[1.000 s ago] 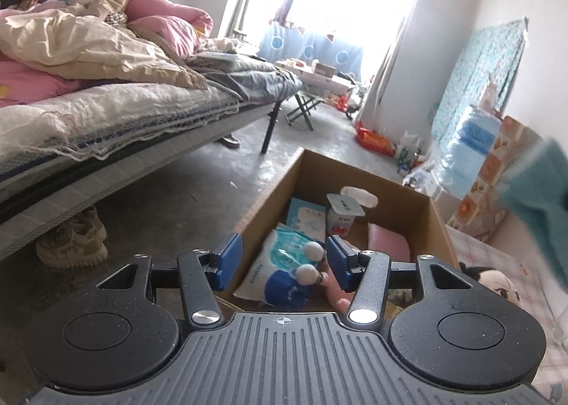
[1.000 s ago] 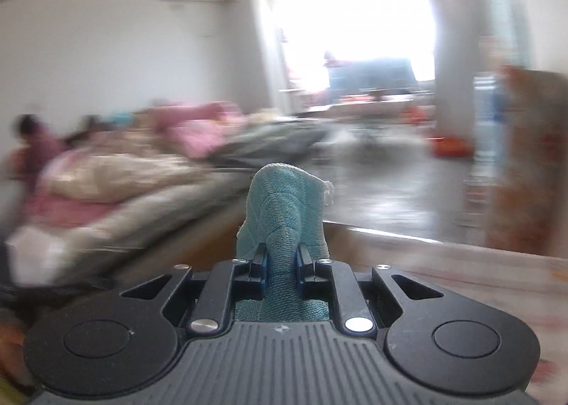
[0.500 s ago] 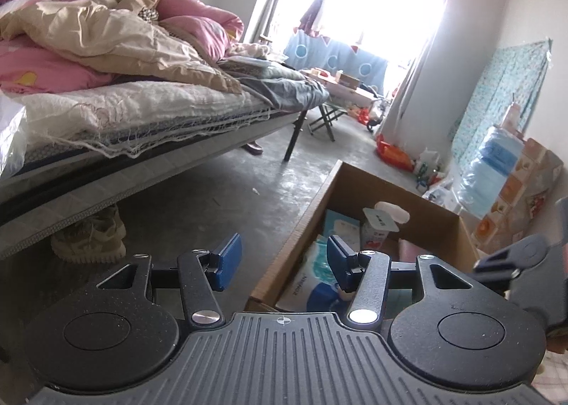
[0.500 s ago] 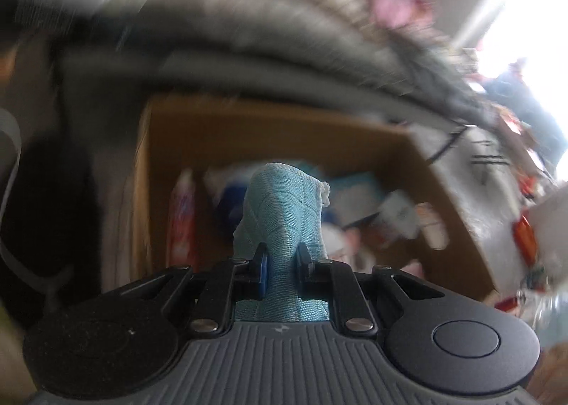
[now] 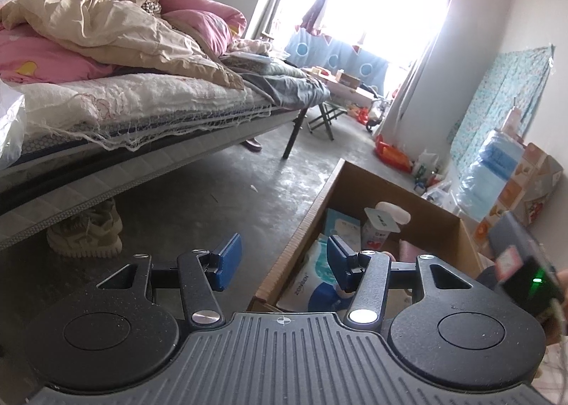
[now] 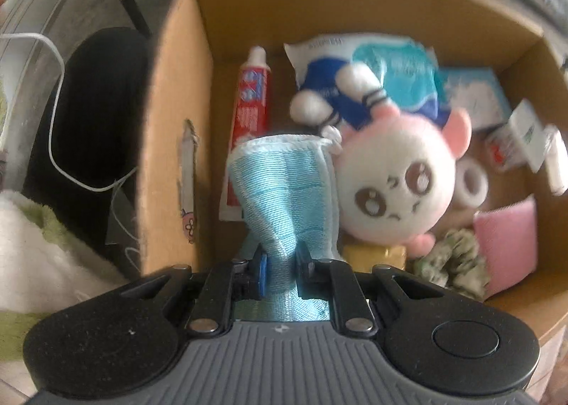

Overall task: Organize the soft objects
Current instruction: 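Lower the blue towel into the box with the right tool and open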

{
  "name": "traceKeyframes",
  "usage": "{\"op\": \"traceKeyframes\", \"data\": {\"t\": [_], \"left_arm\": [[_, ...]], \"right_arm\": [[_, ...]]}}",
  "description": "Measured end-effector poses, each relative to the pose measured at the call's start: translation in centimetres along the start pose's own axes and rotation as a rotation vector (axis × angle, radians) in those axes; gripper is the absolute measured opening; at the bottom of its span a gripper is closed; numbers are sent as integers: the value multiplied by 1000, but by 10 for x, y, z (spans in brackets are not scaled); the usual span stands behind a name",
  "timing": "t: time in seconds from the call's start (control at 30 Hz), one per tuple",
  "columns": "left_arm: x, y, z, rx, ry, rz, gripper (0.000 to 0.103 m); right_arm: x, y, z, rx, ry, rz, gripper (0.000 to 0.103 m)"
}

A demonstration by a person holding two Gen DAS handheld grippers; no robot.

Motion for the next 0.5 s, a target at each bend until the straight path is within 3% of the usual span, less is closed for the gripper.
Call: {"op": "traceKeyframes", "data": {"t": [0.17, 0.27, 0.4, 0.5], "left_arm": [[-1, -4, 0, -7, 10, 10, 55], [0, -6, -1, -16, 10, 13, 59], [1, -8, -2, -21, 11, 19, 63], [0, -12, -3, -28, 20, 24, 69]], "right_arm": [[-24, -10, 3, -70, 81, 32, 26], [-24, -10, 2, -110, 78, 21, 32], [7, -20, -1, -181, -24, 1, 61], [36, -27, -1, -279, -122, -67, 66]]}}
Point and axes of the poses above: each gripper's, at about its wrist camera, not at the fingertips, and x roughly against the way its jaws point, y to its left, z to its underside, the point moved 10 cm from there along -x, roughly the way its jaws point, and after that the axes turned 12 degrees about -x, right-handed, at the moved point
